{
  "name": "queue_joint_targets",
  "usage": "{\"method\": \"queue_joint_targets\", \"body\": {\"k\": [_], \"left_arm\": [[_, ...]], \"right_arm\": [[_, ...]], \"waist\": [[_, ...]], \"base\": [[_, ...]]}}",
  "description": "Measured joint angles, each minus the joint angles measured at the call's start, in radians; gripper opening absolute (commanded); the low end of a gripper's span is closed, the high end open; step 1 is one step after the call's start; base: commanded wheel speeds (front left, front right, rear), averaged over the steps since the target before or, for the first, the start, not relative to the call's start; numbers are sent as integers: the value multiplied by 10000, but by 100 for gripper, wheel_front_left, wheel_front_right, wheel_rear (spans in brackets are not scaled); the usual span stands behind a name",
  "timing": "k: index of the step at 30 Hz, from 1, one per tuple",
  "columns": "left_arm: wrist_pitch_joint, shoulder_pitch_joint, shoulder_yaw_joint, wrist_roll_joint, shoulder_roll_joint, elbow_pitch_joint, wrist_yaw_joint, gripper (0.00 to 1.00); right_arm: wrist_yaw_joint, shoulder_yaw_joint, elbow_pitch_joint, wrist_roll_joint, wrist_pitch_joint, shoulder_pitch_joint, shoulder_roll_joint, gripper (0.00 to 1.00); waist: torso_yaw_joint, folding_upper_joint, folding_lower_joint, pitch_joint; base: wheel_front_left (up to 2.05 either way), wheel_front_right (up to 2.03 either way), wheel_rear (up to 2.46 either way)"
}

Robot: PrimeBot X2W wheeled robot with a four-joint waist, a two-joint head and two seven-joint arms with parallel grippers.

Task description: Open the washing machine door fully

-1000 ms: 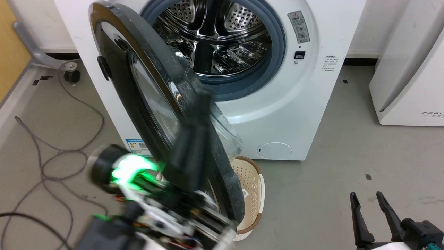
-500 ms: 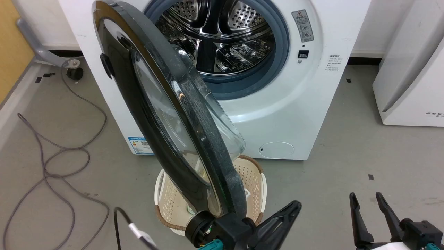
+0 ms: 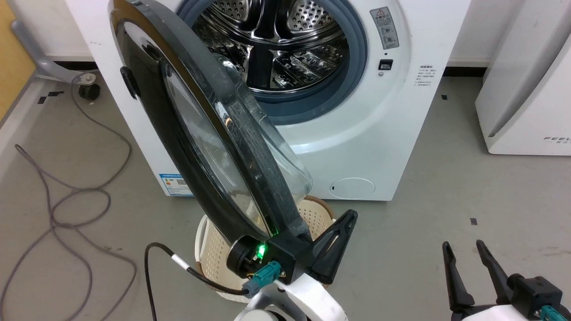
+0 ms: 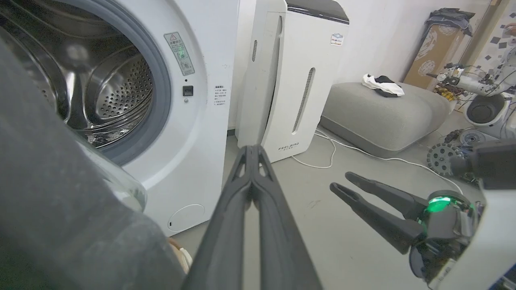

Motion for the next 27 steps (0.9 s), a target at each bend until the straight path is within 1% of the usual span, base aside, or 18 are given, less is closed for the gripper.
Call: {"method": "queue_joint_targets", "body": {"k": [7, 10, 15, 21, 27], "left_arm": [[-67, -49, -96, -234, -127, 477, 339, 0], [-8, 21, -142, -232, -123, 468, 456, 0], [54, 395, -50, -341, -84, 240, 779, 0], [23, 999, 127, -337, 48, -115, 1321, 0], [123, 1624, 144, -286, 353, -500, 1726, 0]], "right_arm": [[0, 29, 8, 0, 56, -62, 0, 100], [0, 25, 19, 0, 86, -70, 0, 100], [0, 46, 42, 0, 88, -91, 0, 100], [0, 178, 155, 2, 130, -191, 2, 100], [0, 161, 215, 0, 130, -199, 2, 100]], "waist": [[26, 0, 0, 9], [78, -1, 0, 9], [125, -1, 0, -11], [83, -1, 0, -105], [215, 0, 0, -180]], "base": [[0, 0, 0], [0, 0, 0], [0, 0, 0], [0, 0, 0], [0, 0, 0]]}}
